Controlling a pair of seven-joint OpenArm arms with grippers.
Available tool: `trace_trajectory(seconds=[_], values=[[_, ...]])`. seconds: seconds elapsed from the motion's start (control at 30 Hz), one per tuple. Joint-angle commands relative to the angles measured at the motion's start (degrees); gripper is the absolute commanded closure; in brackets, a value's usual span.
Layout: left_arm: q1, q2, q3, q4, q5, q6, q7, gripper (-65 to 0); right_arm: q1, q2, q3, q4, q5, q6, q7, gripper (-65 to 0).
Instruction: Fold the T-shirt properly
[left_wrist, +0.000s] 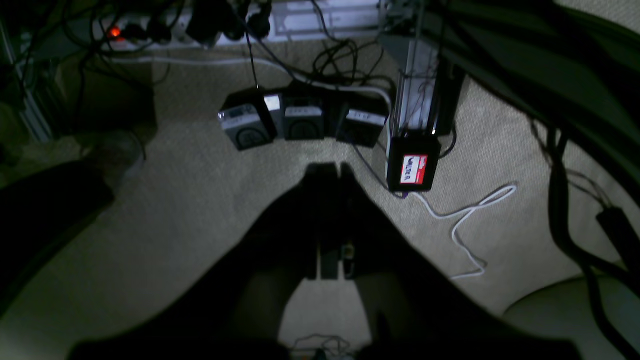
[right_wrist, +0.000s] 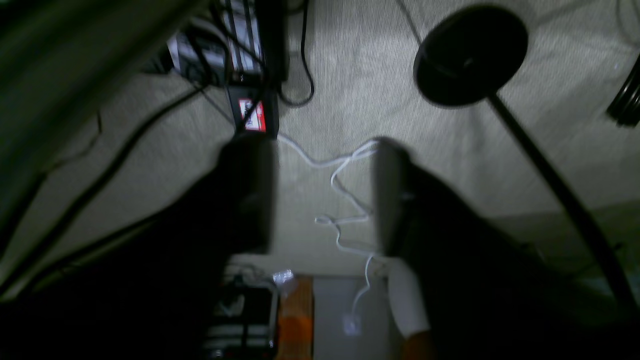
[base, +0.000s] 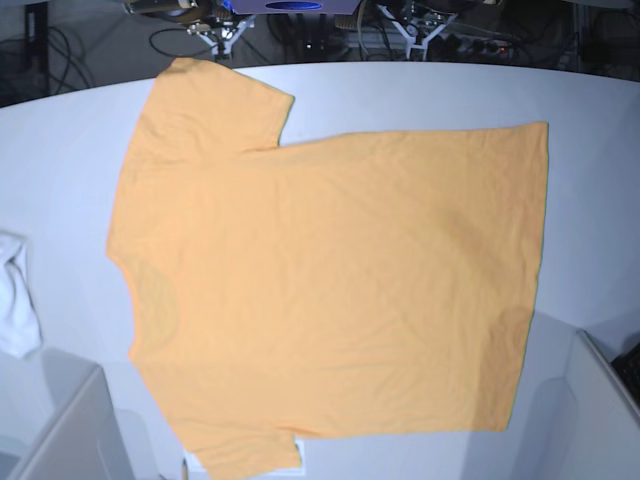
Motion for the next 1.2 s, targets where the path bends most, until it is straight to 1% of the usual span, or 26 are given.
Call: trace_trajectory(seconds=[0.0, 0.03, 0.07, 0.23, 0.27, 0.3, 0.37, 0.4, 0.43, 0.47, 0.5, 0.53, 0.57, 0.6, 0.67, 0.7, 1.0, 1.17], values=[[0.0, -0.1, -0.4, 0.0, -0.1, 0.3, 0.0, -0.3, 0.1, 0.2, -0.1, 0.0, -0.1, -0.4, -0.1, -13.5], [0.0, -0.1, -0.4, 0.0, -0.1, 0.3, 0.0, -0.5, 0.1, 0.2, -0.1, 0.0, -0.1, -0.4, -0.1, -4.5], [-0.2, -0.1, -0.3, 0.0, -0.1, 0.3, 0.0, -0.5, 0.1, 0.2, -0.1, 0.0, -0.1, -0.4, -0.1, 0.0], [-0.8, -0.1, -0.5, 0.0, -0.1, 0.3, 0.5, -0.7, 0.1, 0.3, 0.1, 0.0, 0.0, -0.4, -0.1, 0.0], [-0.6, -0.1, -0.5, 0.0, -0.1, 0.3, 0.5, -1.0, 0.1, 0.1, 0.2, 0.0, 0.1, -0.4, -0.1, 0.0], [-0.5, -0.1, -0.5, 0.0, -0.1, 0.3, 0.5, -2.6, 0.1, 0.0, 0.2, 0.0, 0.1, -0.4, -0.1, 0.0], [-0.4, -0.1, -0.5, 0.0, -0.2, 0.3, 0.5, -12.0, 0.1, -0.1, 0.0, 0.0, 0.0, -0.4, -0.1, 0.0], [-0.3, -0.1, -0.5, 0.0, -0.2, 0.3, 0.5, -19.3, 0.1, -0.1, 0.0, 0.0, 0.0, -0.4, -0.1, 0.0], [-0.3, -0.1, -0.5, 0.0, -0.2, 0.3, 0.5, -25.2, 0.1, -0.1, -0.1, 0.0, 0.0, -0.4, -0.1, 0.0], [-0.3, -0.1, -0.5, 0.0, -0.2, 0.3, 0.5, -29.8, 0.0, 0.0, -0.1, 0.0, 0.0, -0.4, -0.1, 0.0], [-0.2, 0.0, -0.5, 0.0, -0.2, 0.3, 0.3, -30.4, -0.4, 0.0, -0.1, 0.0, -0.1, -0.4, -0.1, 0.0], [-0.2, 0.0, -0.5, 0.0, -0.2, 0.3, 0.2, -28.3, -0.6, 0.0, -0.1, 0.1, -0.1, -0.4, -0.1, 0.0], [-0.2, 0.1, -0.5, 0.0, -0.2, 0.3, 0.1, -24.8, -0.6, 0.0, -0.1, 0.1, -0.1, -0.4, -0.1, 0.0], [-0.2, 0.1, -0.5, 0.0, -0.2, 0.3, 0.1, -19.7, -0.6, 0.0, -0.1, 0.1, -0.1, -0.4, -0.1, 0.0], [-0.2, 0.1, -0.5, 0.0, -0.2, 0.3, 0.1, -5.9, -0.6, 0.0, -0.1, 0.1, -0.1, -0.4, -0.1, 0.0], [-0.2, 0.1, -0.5, 0.1, -0.2, 0.3, 0.1, 0.0, -0.7, 0.0, -0.1, 0.1, -0.1, -0.4, -0.1, 0.0], [-0.6, 0.6, -0.5, 0.1, -0.2, 0.5, 0.1, 0.0, -1.2, -0.1, 0.0, 0.2, 0.1, -0.4, 0.3, 0.0], [-0.4, 0.3, -0.5, 0.1, -0.2, 0.5, 0.3, 0.0, -1.3, 0.0, -0.1, 0.2, 0.0, -0.4, 0.0, 0.0]])
